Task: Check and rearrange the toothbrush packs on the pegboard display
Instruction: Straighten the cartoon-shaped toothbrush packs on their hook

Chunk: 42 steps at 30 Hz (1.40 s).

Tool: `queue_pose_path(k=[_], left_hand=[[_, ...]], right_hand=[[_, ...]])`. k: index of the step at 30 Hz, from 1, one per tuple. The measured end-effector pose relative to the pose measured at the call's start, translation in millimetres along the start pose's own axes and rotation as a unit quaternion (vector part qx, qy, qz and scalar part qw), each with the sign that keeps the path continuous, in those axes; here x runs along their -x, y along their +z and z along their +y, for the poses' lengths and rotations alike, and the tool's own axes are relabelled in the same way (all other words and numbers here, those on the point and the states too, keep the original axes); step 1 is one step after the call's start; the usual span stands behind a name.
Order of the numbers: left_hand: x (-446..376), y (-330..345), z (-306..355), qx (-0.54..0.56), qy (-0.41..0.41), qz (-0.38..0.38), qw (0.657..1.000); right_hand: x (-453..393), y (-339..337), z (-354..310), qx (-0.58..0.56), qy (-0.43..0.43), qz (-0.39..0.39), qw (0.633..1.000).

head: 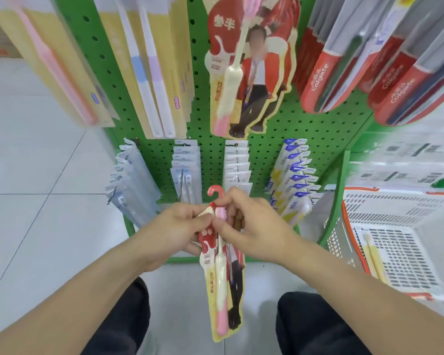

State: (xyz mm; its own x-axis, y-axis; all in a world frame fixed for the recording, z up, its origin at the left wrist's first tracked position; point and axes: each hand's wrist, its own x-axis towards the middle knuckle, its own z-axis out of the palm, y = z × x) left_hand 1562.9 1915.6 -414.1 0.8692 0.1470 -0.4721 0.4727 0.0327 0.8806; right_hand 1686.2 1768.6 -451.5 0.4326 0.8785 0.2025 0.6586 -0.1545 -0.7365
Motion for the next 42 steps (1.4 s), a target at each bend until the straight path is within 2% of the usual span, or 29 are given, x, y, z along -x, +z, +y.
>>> queue_pose_path(k=[3, 7, 14, 17, 20, 23, 28, 32, 34, 38, 40, 42], left_hand=[[4, 3, 0, 0.042, -0.009, -0.017, 0.999], [6, 11, -4, 0.057, -0.016, 0.008, 0.998], [5, 2, -9, 0.129, -0.048, 0.073, 0.988], [5, -3, -9, 0.105, -0.050, 0.088, 0.989], [7, -2, -10, 0.079, -0.056, 0.082, 0.992], [11, 4, -10, 0.103, -0.061, 0.056, 0.991], [14, 11, -7, 0.198, -0.072, 0.060, 0.976], [13, 15, -8, 0.205, -0.068, 0.072, 0.974], [12, 15, -11, 0.193, -0.062, 0.078, 0.976], [10, 17, -12, 0.144, -0.031, 0.112, 0.983], [10, 20, -10, 0.133, -0.003, 0.141, 0.981], [10, 23, -8, 0.168, 0.034, 0.167, 0.971]], right_hand=[[2, 12, 0, 0.012, 0.023, 0.057, 0.998], [3, 28, -1, 0.015, 0.036, 0.113, 0.993], [-1, 19, -10, 0.047, -0.012, 0.075, 0.996], [2, 16, -11, 0.007, -0.032, 0.069, 0.997], [3, 6, -4, -0.058, -0.013, 0.064, 0.996], [5, -7, 4, -0.058, -0.039, 0.057, 0.996], [14, 0, 1, -0.068, -0.118, 0.113, 0.984], [16, 7, -2, -0.030, -0.130, 0.190, 0.973], [18, 8, -3, -0.027, -0.116, 0.213, 0.970], [26, 12, -9, -0.042, -0.056, 0.208, 0.976], [28, 13, -16, -0.053, 0.047, 0.205, 0.976], [29, 14, -24, -0.141, 0.166, 0.171, 0.961]])
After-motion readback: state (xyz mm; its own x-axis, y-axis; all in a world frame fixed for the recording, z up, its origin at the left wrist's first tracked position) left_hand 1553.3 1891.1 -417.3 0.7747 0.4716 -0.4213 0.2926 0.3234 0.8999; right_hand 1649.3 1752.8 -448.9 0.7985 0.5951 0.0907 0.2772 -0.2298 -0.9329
